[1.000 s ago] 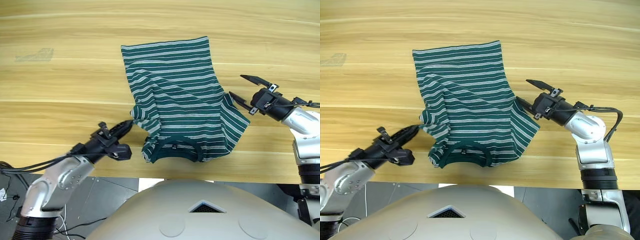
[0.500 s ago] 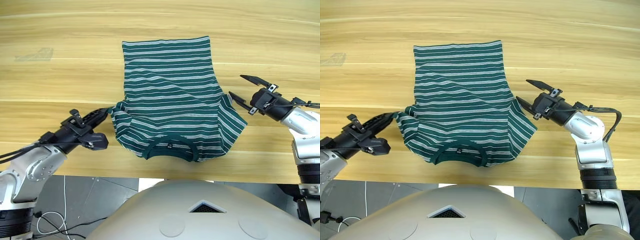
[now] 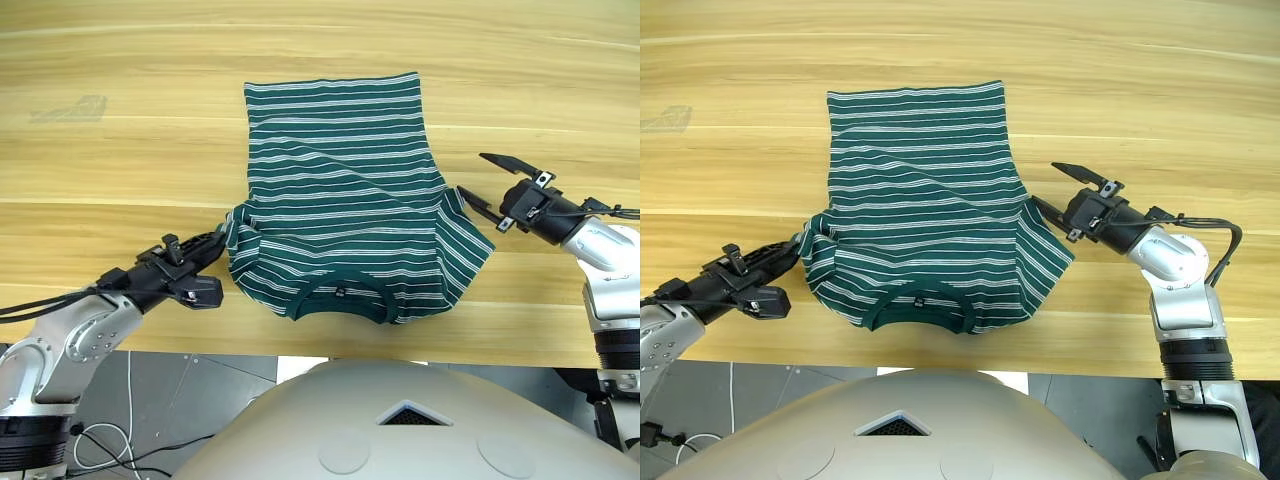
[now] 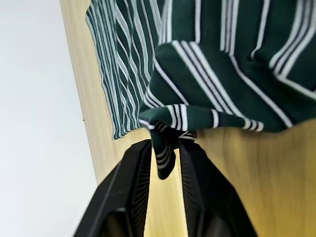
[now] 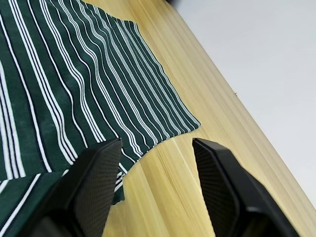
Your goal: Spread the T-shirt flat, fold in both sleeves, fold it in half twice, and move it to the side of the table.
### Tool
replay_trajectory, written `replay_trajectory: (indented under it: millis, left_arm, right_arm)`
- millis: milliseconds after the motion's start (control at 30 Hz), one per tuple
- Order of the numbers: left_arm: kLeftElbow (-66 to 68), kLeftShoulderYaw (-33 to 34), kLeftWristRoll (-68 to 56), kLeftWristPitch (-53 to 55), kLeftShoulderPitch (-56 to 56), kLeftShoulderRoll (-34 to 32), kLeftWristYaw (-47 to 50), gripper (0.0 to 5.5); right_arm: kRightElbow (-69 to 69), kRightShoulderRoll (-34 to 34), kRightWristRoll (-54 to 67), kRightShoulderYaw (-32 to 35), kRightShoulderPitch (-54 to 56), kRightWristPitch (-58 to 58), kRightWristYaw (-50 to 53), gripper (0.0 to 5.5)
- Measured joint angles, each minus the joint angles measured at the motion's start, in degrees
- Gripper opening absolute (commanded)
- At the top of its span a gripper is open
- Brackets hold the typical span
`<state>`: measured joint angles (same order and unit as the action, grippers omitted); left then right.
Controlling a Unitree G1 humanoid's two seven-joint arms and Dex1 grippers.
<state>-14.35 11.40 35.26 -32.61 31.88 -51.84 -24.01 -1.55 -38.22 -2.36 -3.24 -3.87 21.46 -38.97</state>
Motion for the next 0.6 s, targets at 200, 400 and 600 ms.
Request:
replay_trajectory:
  millis: [200, 400, 600]
  left_arm:
    - [8.32, 3.52, 5.43, 4.62, 1.7, -2.59, 0.86, 2.36]
    - [13.1, 7.61, 10.11, 14.13, 2.56, -4.98, 1.25, 2.79]
    - [3.53, 4.83, 8.77, 14.98, -3.53, -2.79, 2.26, 2.79]
  right_arm:
    - [0.54, 0.0, 0.48, -1.5, -0.31, -0.01, -2.24, 2.65]
    - [4.1, 0.18, -3.63, -8.83, -0.37, 0.82, -5.18, 2.65]
    - [0.26, -0.14, -9.27, -17.65, 1.26, 5.32, -8.56, 2.65]
